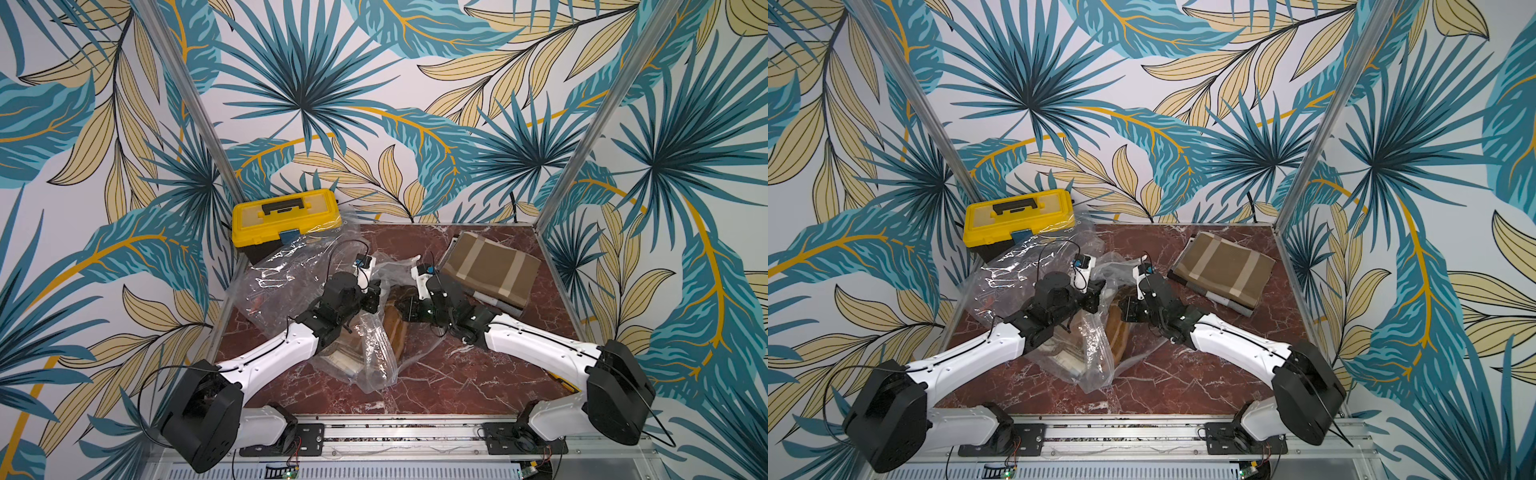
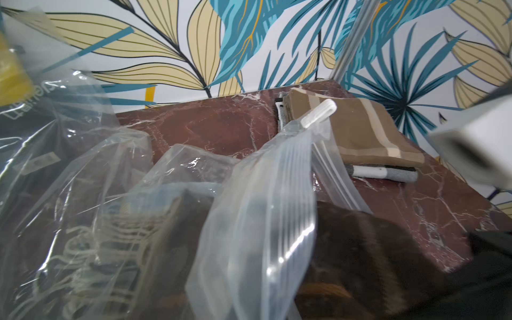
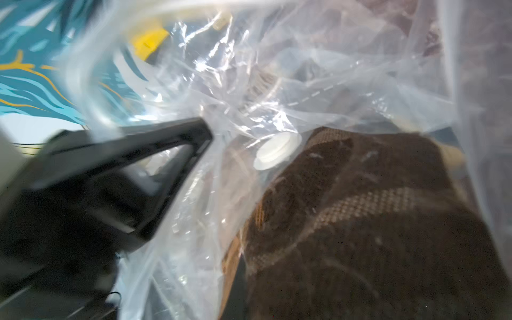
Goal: Take the blanket out of the vacuum bag
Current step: Take out the blanket from the vacuum bag.
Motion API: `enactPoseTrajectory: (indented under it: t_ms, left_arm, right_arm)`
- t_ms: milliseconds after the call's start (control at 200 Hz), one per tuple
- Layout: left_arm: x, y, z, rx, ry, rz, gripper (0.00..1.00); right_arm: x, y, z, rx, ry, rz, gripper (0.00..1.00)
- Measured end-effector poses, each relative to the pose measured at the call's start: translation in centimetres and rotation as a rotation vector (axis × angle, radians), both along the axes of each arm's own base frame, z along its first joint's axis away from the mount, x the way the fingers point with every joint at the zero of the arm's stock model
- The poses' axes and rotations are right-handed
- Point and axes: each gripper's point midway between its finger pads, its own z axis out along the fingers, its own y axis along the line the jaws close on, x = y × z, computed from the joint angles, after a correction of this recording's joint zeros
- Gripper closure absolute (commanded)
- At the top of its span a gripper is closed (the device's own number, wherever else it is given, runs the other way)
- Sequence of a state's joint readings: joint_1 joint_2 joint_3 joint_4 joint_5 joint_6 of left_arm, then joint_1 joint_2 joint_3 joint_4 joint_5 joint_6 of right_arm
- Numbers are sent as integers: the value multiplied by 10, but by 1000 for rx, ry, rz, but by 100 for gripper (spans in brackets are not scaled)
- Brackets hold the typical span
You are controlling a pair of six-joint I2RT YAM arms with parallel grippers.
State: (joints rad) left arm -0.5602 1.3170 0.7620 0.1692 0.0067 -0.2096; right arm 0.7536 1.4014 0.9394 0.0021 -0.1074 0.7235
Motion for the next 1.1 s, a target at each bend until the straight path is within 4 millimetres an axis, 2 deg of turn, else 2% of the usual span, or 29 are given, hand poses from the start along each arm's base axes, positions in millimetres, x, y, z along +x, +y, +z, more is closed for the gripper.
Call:
enactPoseTrajectory:
  t_ms: [170,280,386,536,636,721,826,1097]
  left_arm:
    - [13,8,-17,24,38,63,100]
    - [15,10,-21,24,47,77,100]
    - [15,11,-20,20,48,82,100]
    - [13,12,-22,17,51,83,100]
    - [10,13,-23,10,57,78,100]
    - [9,13,-21,5,55,75,100]
    - [8,12,-19,-2,52,68,100]
    - [3,14,-18,-6,51,63,100]
  right_arm:
    - [-13,-9,39,76,-22,-7,100]
    - [-17,-18,68,79,-56,-21,100]
    - [-18,-31,109,64,-141,-45,100]
    - [-16,-63,178,14,-322,-130,100]
    - [-11,-86,209,-53,-417,-213,100]
    - [-2,-105,220,-135,-466,-282,100]
    - [19,-128,227,-253,-493,-367,100]
    - [77,-186,223,-476,-474,-542,100]
